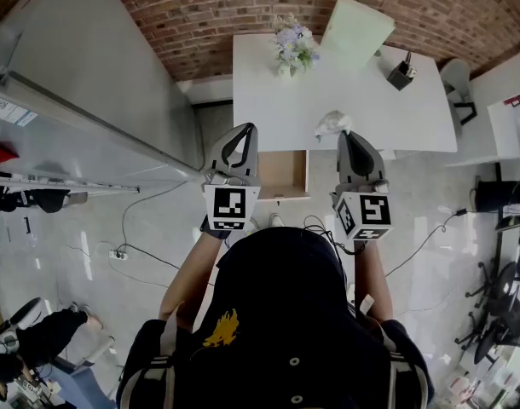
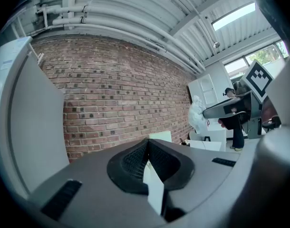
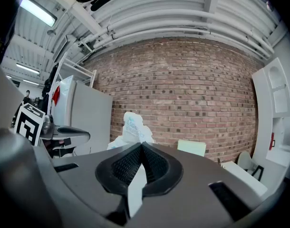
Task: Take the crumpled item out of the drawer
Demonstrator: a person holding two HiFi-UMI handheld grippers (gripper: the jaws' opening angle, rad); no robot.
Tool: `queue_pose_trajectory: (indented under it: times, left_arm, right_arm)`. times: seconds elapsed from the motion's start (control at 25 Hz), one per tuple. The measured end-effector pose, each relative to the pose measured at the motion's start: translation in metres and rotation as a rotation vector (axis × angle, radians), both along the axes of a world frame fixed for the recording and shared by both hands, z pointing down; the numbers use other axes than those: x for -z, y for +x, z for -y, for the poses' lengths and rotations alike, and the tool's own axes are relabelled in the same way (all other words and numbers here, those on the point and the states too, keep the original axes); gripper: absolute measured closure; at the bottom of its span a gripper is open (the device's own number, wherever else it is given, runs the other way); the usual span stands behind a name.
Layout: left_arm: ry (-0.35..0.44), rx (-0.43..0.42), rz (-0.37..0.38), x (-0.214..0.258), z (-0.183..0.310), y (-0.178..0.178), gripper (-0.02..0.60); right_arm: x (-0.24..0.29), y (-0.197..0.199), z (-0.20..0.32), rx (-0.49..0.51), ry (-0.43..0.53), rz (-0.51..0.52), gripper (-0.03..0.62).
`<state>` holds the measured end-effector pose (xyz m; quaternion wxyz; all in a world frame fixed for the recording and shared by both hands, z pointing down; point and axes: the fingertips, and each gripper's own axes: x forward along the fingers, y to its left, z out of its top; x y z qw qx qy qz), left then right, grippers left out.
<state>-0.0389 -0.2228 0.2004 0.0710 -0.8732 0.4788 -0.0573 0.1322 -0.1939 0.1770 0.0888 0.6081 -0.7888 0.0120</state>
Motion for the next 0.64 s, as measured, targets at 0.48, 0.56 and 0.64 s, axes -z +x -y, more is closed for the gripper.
queue_pose_trajectory:
  times: [0.48,0.56,0.64]
  left_arm:
    - [-0.012,0.045,-0.026,-0.004,-0.005,-0.011,0.563]
    - [-0.014,0.055,-0.036,-0.006,-0.006,-0.015,0.563]
    - [-0.011,0.065,-0.046,-0.006,-0.006,-0.019,0.563]
  right_arm:
    - [0.0,-0.005,-0.002,0.035,-0.024,-0.03,0.568]
    - [0.0,-0.008,-0.002,0.039,-0.018,-0.037,0.568]
    - [-0.001,-0.01,-0.002,0.037,-0.012,-0.04,0.568]
